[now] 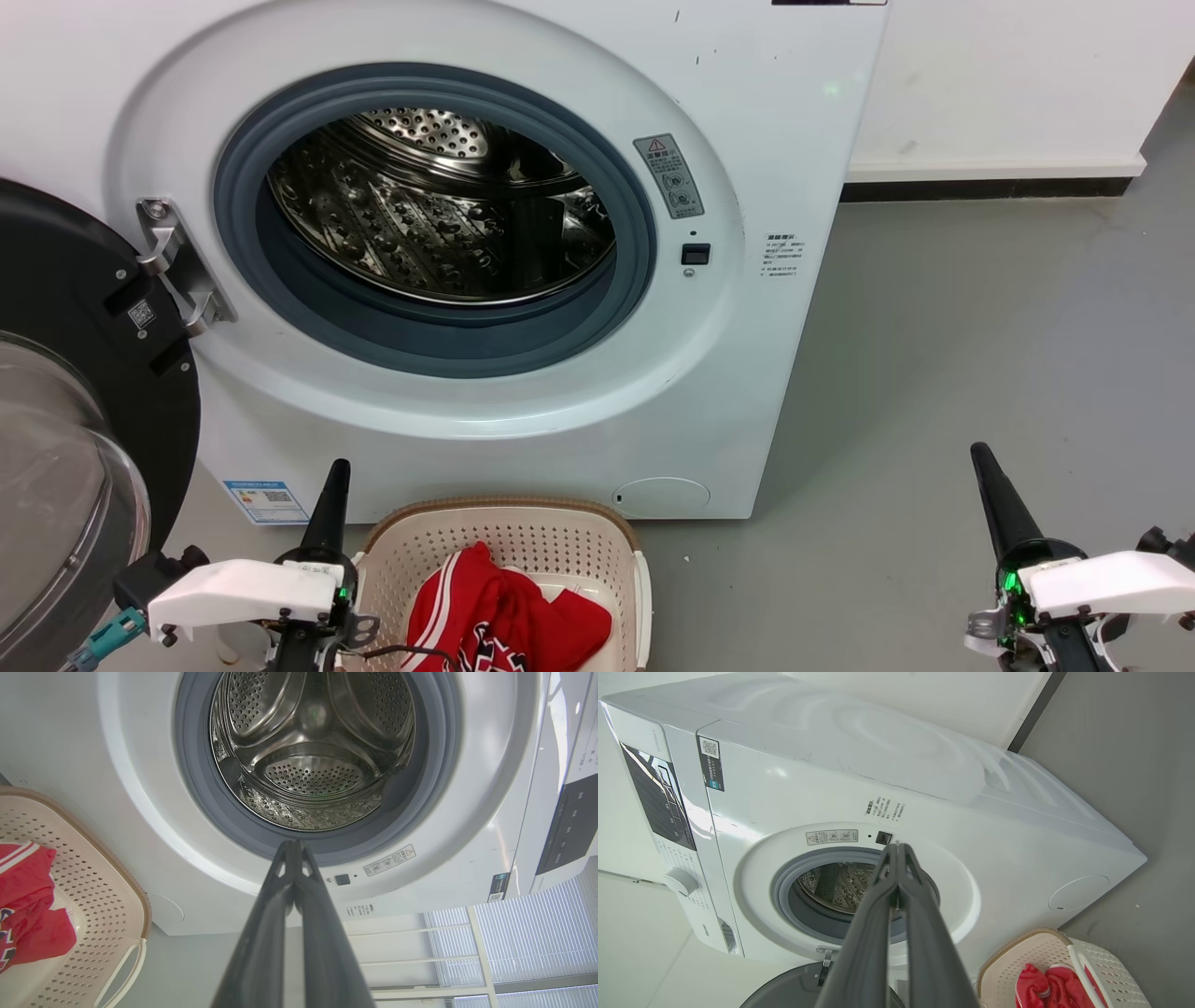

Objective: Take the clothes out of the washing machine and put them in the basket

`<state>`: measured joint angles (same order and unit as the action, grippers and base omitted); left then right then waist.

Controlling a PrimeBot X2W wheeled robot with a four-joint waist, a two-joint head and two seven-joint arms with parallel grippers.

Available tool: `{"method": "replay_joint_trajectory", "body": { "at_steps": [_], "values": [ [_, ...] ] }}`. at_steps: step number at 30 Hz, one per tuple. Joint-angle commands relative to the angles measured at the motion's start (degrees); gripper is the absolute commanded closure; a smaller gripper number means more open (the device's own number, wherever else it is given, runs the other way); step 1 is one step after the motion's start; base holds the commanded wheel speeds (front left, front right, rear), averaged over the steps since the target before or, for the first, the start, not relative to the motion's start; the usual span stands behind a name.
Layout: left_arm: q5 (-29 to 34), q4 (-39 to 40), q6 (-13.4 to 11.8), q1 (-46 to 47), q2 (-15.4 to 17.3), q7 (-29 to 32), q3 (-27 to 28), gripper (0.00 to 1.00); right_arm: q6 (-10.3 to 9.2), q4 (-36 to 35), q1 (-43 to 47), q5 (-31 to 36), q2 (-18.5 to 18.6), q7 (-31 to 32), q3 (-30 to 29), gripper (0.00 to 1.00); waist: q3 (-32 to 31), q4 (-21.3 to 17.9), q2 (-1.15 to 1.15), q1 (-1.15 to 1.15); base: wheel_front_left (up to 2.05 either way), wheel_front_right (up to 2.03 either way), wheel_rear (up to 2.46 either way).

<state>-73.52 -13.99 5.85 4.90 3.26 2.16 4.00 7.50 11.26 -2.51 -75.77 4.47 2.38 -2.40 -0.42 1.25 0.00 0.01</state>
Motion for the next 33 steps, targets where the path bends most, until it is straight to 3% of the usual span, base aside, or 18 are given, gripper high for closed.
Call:
{"method": "replay_joint_trajectory", "body": {
  "at_steps": [1, 33],
  "values": [
    [-1.2, 0.3, 0.3, 0.9, 0.0, 0.3, 0.3, 1.0, -0.01, 0.0, -1.6, -1.2, 0.2, 0.2, -0.2, 1.0, 0.0, 0.0, 0.0, -0.01, 0.0, 0.0, 0.0],
    [-16.0, 0.0, 1.6, 1.4, -0.4, 3.9, 2.3, 1.0, -0.02, 2.3, -3.7, -15.4, -0.2, 2.3, -1.9, 1.0, 0.5, -1.0, 0.0, -0.01, 0.0, 0.0, 0.0]
  ]
}}
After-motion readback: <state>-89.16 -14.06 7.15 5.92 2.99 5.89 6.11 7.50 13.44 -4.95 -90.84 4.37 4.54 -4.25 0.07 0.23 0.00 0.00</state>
